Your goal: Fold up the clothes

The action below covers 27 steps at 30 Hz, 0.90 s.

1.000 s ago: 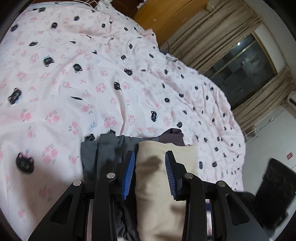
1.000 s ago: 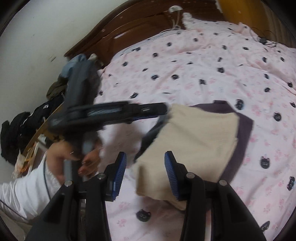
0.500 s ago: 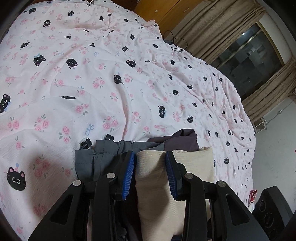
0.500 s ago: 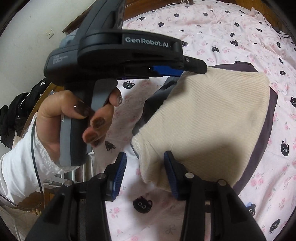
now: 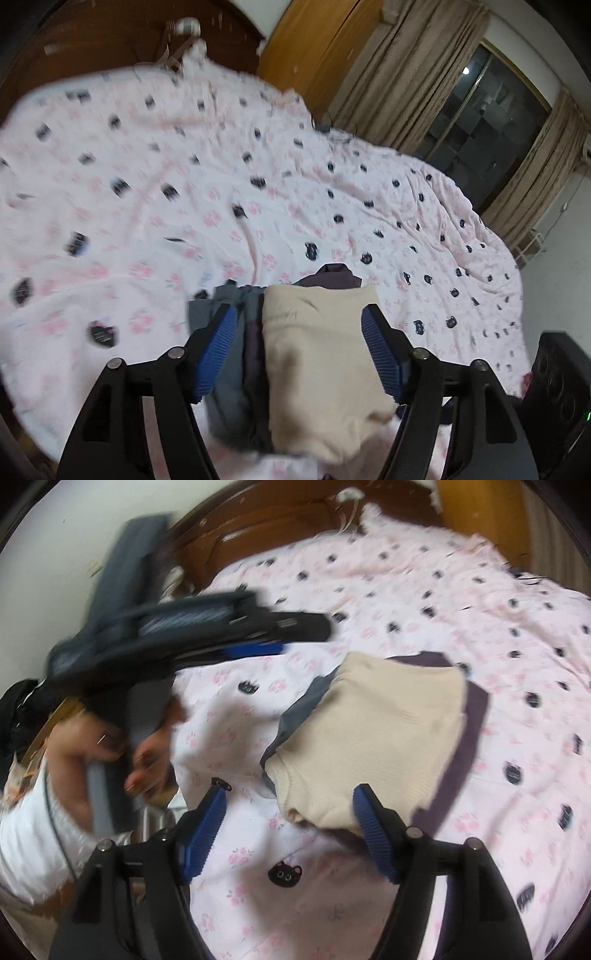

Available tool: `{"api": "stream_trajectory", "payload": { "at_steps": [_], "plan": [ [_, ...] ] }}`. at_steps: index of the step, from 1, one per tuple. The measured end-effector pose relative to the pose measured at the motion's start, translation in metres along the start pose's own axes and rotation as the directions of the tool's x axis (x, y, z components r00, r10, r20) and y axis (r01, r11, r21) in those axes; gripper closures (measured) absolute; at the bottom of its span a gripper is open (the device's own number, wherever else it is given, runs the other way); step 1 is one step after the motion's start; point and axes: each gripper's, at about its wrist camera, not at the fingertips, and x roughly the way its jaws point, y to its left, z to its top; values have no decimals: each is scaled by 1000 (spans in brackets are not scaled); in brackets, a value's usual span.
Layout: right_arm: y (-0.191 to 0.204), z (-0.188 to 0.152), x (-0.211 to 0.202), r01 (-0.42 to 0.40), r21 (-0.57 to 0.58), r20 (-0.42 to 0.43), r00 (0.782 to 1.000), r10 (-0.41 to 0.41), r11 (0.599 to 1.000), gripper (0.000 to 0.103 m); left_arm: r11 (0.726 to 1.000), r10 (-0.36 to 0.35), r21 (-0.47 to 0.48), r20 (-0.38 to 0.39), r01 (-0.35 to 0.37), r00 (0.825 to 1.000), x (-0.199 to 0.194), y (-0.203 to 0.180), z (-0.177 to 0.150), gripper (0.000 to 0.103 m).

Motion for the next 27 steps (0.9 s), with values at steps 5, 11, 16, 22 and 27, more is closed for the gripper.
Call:
{"api": "stream_trajectory", "payload": {
  "at_steps": [5,11,16,22,27],
  "plan": [
    [5,-20,-26,128,72,45,990,-132,989,23,994,100,49,38,-102,994,-41,-19,-24,34],
    [14,-29,-52,234,134,76,967,-245,963,23,975,184,116,40,-188,982,-71,-43,-55,34],
    [26,-35,-79,274,155,107,950,-292,949,23,966,219,137,18,-220,975,-87,-50,-76,34],
    [40,-41,-102,296,155,126,940,-316,943,23,967,221,130,-9,-218,975,-102,-55,-93,34],
    [53,-46,-119,293,155,145,938,-315,943,22,957,253,143,1,-251,967,-116,-62,-101,33]
  ]
}}
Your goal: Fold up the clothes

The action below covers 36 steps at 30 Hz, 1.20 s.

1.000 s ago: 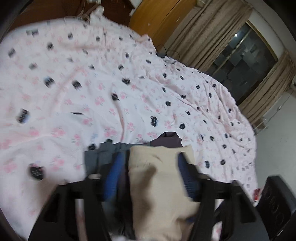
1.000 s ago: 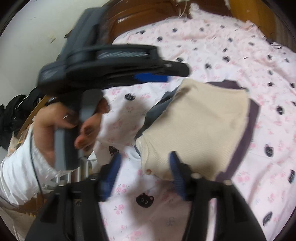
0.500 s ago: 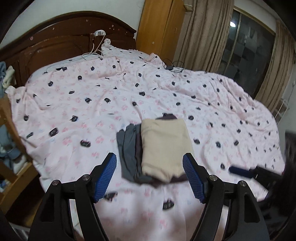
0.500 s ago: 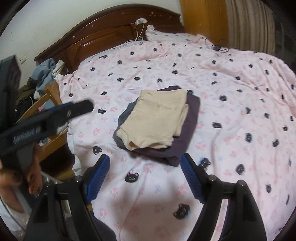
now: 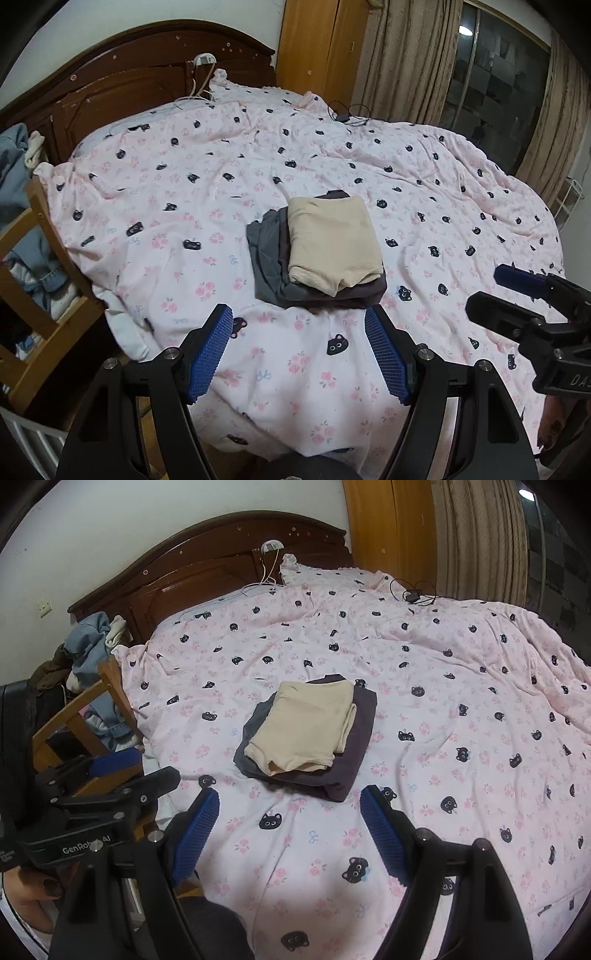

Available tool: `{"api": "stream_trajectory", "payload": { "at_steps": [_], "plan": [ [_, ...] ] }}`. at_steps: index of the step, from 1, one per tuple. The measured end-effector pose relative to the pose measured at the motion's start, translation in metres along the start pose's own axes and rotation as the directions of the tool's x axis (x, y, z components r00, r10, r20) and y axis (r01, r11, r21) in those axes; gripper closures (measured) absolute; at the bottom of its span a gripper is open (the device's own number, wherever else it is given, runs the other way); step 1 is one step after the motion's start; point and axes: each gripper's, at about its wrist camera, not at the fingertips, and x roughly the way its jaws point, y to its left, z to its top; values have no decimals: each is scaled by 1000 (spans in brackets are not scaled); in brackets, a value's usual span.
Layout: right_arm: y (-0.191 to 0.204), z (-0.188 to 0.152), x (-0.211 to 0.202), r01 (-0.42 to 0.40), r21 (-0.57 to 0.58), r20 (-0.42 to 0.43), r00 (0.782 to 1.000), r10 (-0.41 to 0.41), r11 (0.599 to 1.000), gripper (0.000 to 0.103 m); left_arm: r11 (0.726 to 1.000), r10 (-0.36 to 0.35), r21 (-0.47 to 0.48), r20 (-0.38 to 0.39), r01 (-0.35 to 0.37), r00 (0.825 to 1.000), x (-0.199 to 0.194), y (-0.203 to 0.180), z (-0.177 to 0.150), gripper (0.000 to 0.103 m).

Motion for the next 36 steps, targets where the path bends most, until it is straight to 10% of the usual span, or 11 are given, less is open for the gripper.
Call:
{"api": "stream_trajectory", "payload": {
  "at_steps": [36],
  "plan": [
    [24,-44,-67,76,-9,63,995,-75,997,22,983,179,21,104,-182,978,-62,-10,-31,31]
  ]
}}
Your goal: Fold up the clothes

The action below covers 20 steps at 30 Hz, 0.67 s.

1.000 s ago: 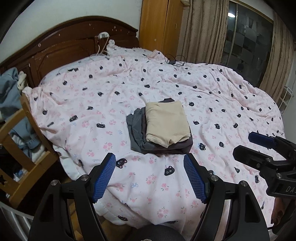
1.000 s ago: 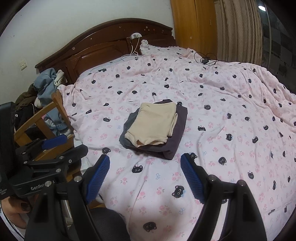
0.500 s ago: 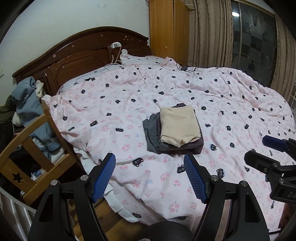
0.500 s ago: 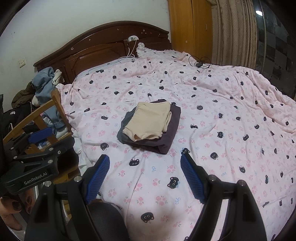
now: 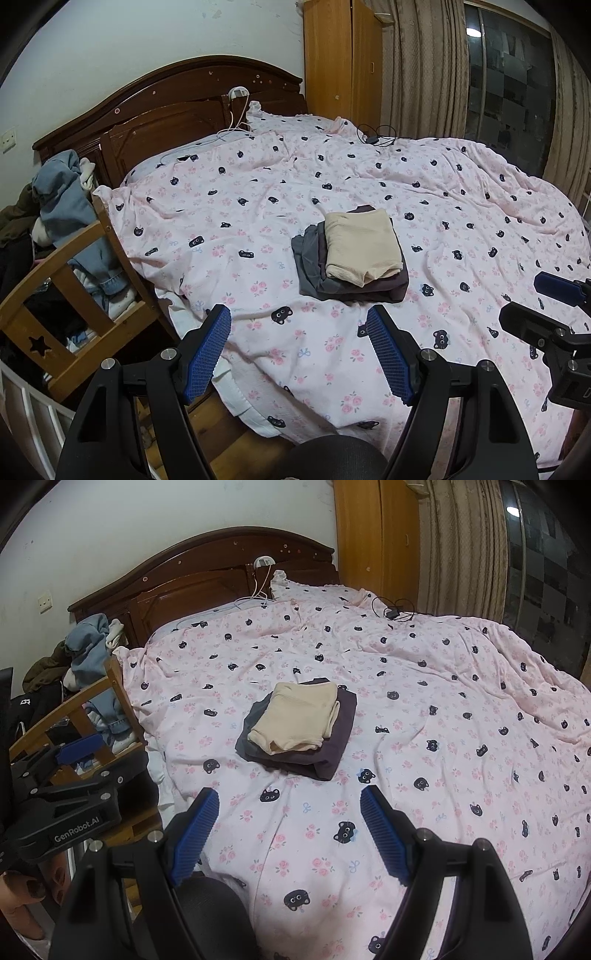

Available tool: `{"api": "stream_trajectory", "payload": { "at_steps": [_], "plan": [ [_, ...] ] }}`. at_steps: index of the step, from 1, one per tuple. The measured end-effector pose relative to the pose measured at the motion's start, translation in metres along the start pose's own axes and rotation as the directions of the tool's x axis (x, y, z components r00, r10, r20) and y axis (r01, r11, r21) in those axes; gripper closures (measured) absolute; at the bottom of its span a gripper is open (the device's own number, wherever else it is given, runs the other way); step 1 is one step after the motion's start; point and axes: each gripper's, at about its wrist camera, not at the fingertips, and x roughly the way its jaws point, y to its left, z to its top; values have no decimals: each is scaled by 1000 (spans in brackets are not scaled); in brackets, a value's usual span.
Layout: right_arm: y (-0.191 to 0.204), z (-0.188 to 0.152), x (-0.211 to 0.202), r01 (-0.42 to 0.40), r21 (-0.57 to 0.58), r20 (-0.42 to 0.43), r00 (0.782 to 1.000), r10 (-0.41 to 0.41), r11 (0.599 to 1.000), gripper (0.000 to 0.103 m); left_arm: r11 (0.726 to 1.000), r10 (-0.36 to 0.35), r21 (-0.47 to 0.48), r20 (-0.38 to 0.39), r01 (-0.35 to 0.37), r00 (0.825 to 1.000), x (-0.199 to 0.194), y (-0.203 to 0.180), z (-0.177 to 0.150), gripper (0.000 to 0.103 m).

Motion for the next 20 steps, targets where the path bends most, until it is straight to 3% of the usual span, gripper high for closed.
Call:
{"api": "stream_trajectory", "payload": {
  "at_steps": [11,20],
  "plan": [
    [3,2,-3,-6,2,4,1000,6,1000,22,1000,-25,-16,15,25,1000,-5,6,1,31],
    [-1,-3,-2,-14,23,-3,1000,14,1000,22,1000,-3,-7,28,3,1000,-9,3,0,31]
  ]
}}
